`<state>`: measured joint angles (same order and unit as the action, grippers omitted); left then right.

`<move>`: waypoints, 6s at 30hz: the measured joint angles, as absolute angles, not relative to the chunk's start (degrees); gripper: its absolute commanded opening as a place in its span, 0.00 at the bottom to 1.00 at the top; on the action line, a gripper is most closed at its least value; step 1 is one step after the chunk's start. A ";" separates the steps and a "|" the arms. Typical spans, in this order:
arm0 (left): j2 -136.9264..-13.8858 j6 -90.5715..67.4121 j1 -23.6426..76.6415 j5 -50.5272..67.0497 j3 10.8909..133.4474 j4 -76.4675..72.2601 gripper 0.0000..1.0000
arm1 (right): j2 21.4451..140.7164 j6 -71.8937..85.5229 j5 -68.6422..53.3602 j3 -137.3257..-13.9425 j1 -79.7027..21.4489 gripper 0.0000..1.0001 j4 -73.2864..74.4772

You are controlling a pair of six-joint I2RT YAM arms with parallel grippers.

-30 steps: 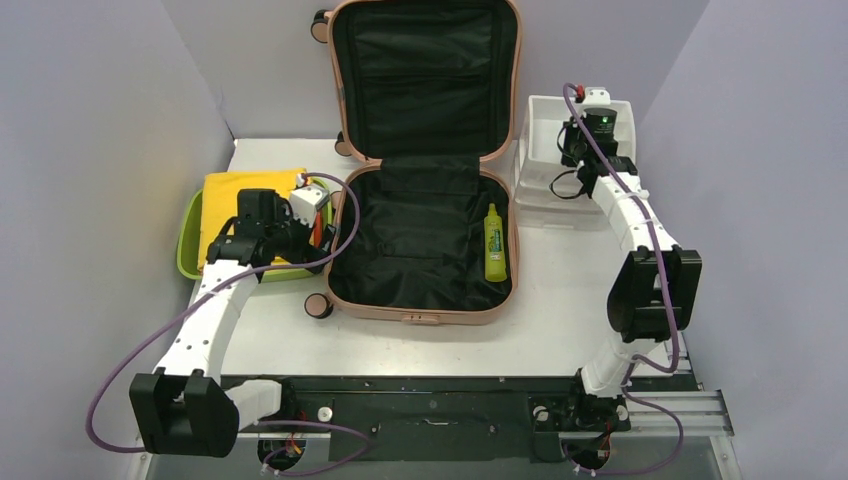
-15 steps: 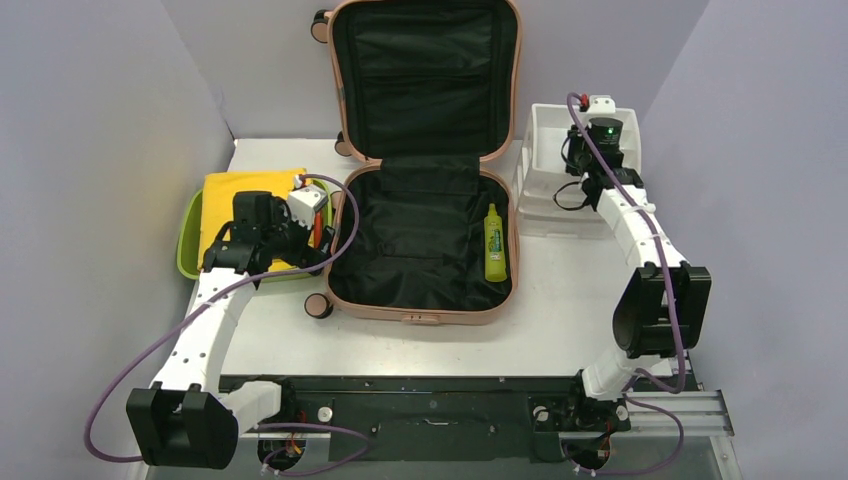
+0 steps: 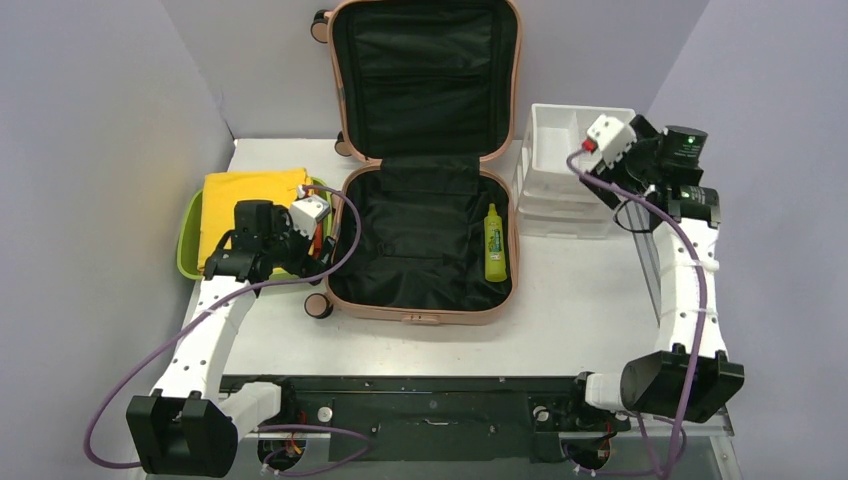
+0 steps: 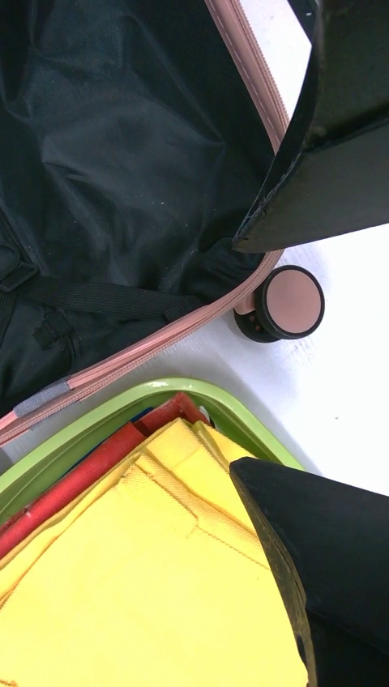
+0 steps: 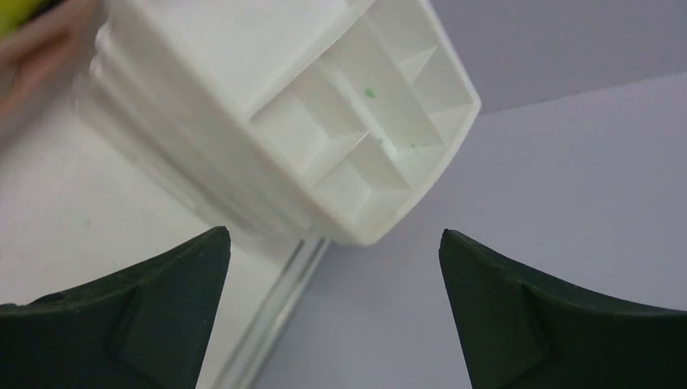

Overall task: Open, take out, and arrange the luggage
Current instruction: Open the drawer in the storage box, then pick up the makeup from the center of the board.

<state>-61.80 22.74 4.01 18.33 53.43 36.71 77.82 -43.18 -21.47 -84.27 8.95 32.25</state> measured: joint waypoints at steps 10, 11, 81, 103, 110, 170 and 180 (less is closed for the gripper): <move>-62.26 22.70 3.99 19.42 53.32 36.58 0.96 | 82.65 -97.41 -32.58 -86.52 11.31 0.95 74.08; -62.24 22.70 3.99 19.46 53.25 36.53 0.96 | 84.73 -100.49 -32.82 -86.65 11.31 0.95 76.40; -61.82 22.70 3.99 18.85 50.92 35.73 0.96 | 102.48 -106.45 -25.91 -75.16 8.62 0.60 65.25; -66.35 21.50 7.03 16.60 54.22 34.44 0.96 | 94.80 -94.65 -27.75 -76.62 8.19 0.85 68.18; -68.64 20.14 9.91 15.64 57.74 31.03 0.96 | 82.96 -64.53 -26.26 -80.07 -1.83 0.88 61.25; -55.83 18.63 5.08 9.72 47.70 23.70 0.96 | 105.60 27.31 36.01 -75.72 -40.23 0.86 30.33; -57.82 18.63 5.06 9.65 47.59 23.73 0.96 | 110.41 31.00 34.52 -77.19 -35.55 0.70 31.40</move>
